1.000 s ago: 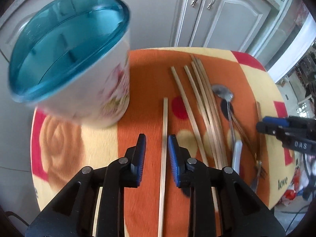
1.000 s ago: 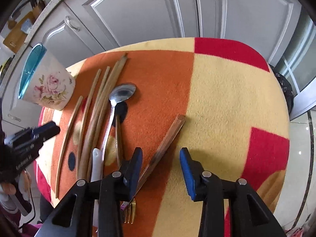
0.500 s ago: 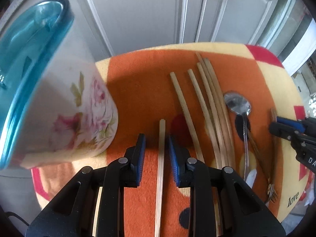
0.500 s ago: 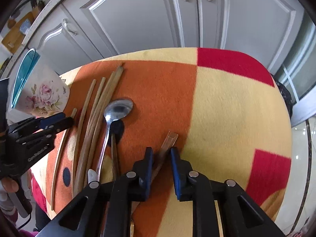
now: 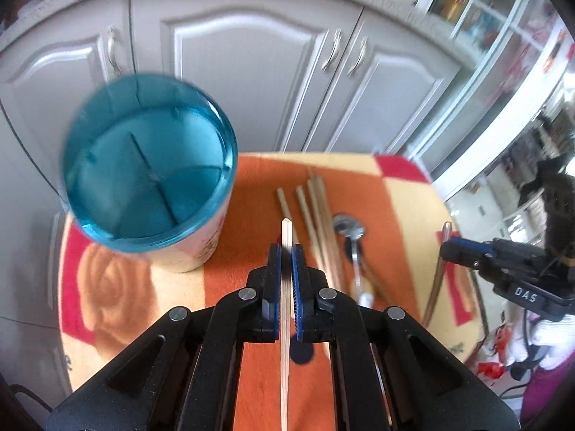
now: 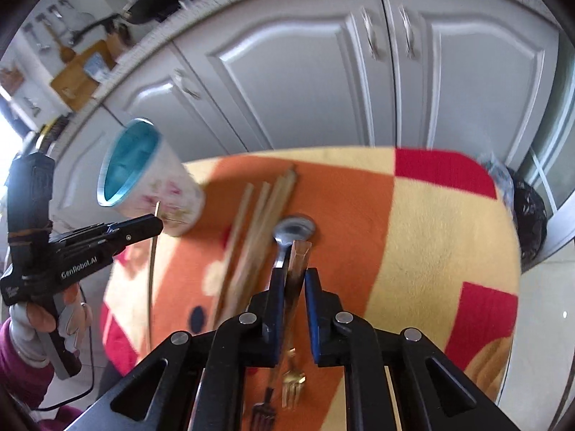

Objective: Organize utensils
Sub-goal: 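Lift the chopstick with the left tool while the right tool grasps the brown stick, then lower the chopstick into the floral cup with the left tool while the right tool drops the brown stick in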

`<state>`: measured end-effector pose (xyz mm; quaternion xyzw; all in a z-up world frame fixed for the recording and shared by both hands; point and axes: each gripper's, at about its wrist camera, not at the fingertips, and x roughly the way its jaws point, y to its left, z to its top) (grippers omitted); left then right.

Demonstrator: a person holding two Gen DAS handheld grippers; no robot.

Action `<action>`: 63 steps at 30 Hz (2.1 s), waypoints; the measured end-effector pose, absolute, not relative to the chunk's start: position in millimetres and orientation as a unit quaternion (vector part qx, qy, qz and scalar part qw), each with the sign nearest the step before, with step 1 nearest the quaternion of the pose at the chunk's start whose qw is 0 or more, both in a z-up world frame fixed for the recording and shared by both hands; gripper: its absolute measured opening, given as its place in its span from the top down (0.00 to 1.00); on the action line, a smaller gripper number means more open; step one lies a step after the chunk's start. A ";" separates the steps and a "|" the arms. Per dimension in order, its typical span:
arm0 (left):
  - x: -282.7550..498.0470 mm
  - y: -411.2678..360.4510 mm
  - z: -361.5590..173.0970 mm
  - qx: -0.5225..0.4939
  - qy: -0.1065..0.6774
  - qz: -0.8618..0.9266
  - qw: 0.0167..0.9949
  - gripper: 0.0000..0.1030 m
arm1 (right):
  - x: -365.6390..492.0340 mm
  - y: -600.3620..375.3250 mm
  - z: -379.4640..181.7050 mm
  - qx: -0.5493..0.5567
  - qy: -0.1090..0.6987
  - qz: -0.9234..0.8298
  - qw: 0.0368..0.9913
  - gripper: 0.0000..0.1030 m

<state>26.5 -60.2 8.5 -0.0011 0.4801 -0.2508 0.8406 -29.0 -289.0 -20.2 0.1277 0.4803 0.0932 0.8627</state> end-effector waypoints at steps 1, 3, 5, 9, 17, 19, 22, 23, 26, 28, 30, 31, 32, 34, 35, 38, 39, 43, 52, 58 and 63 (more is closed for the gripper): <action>20.0 -55.0 16.5 -0.003 0.471 -0.256 0.844 0.96 | -33.6 -287.0 -15.3 0.125 0.475 0.095 0.866 0.90; 11.9 -51.0 31.1 -0.006 0.458 -0.263 0.849 0.96 | -42.0 -282.9 -5.5 0.123 0.466 0.099 0.870 0.90; -2.8 -44.1 45.1 -0.009 0.447 -0.270 0.853 0.96 | -54.8 -278.4 7.2 0.120 0.457 0.103 0.875 0.91; -24.8 -32.9 64.1 -0.017 0.427 -0.280 0.860 0.96 | -74.9 -272.3 27.3 0.110 0.440 0.108 0.885 0.91; -48.1 -14.7 113.4 -0.037 0.382 -0.288 0.877 0.96 | -98.0 -257.4 61.7 0.080 0.405 0.107 0.905 0.91; -47.5 -11.5 125.3 -0.040 0.371 -0.284 0.883 0.96 | -97.2 -253.8 71.1 0.075 0.396 0.111 0.909 0.91; -39.7 -2.6 151.9 -0.046 0.343 -0.268 0.899 0.96 | -89.8 -246.9 88.4 0.066 0.378 0.118 0.916 0.91; -36.4 -0.4 158.0 -0.048 0.335 -0.264 0.903 0.96 | -84.7 -243.3 96.0 0.062 0.370 0.121 0.919 0.91; -20.5 7.9 180.3 -0.053 0.300 -0.239 0.922 0.96 | -70.5 -232.3 117.3 0.052 0.351 0.135 0.925 0.91; -6.3 12.4 191.7 -0.056 0.282 -0.224 0.931 0.96 | -61.7 -223.5 130.5 0.045 0.341 0.145 0.928 0.91; 10.2 15.9 200.0 -0.056 0.263 -0.201 0.942 0.96 | -51.3 -215.0 142.3 0.038 0.330 0.156 0.930 0.91; 17.6 18.0 202.3 -0.056 0.256 -0.192 0.946 0.96 | -43.9 -209.9 149.7 0.035 0.324 0.161 0.932 0.91; 26.8 19.7 203.6 -0.056 0.252 -0.184 0.948 0.96 | -37.5 -205.5 156.1 0.034 0.319 0.166 0.933 0.91; 42.6 22.6 202.8 -0.056 0.245 -0.168 0.953 0.96 | -25.7 -197.8 166.3 0.033 0.310 0.175 0.934 0.91; 51.0 23.9 201.7 -0.054 0.241 -0.159 0.956 0.96 | -18.3 -192.7 171.6 0.032 0.306 0.181 0.934 0.91; 74.6 27.3 193.9 -0.055 0.236 -0.136 0.961 0.96 | 1.9 -179.7 181.1 0.028 0.296 0.194 0.935 0.91; 80.4 27.6 191.4 -0.055 0.235 -0.131 0.961 0.96 | 7.7 -176.1 182.7 0.027 0.295 0.195 0.935 0.91; 97.0 24.6 179.9 -0.048 0.225 -0.113 0.967 0.96 | 46.4 -159.3 182.3 0.024 0.296 0.204 0.933 0.91; 117.1 21.3 129.7 -0.034 0.252 -0.098 0.962 0.96 | 110.3 -131.4 147.7 0.019 0.330 0.220 0.918 0.91; 118.0 25.0 100.1 -0.046 0.289 -0.094 0.952 0.96 | 129.9 -125.6 106.0 0.025 0.375 0.229 0.898 0.91; 119.0 23.0 87.2 -0.049 0.306 -0.090 0.947 0.96 | 142.4 -118.5 78.4 0.025 0.406 0.228 0.885 0.91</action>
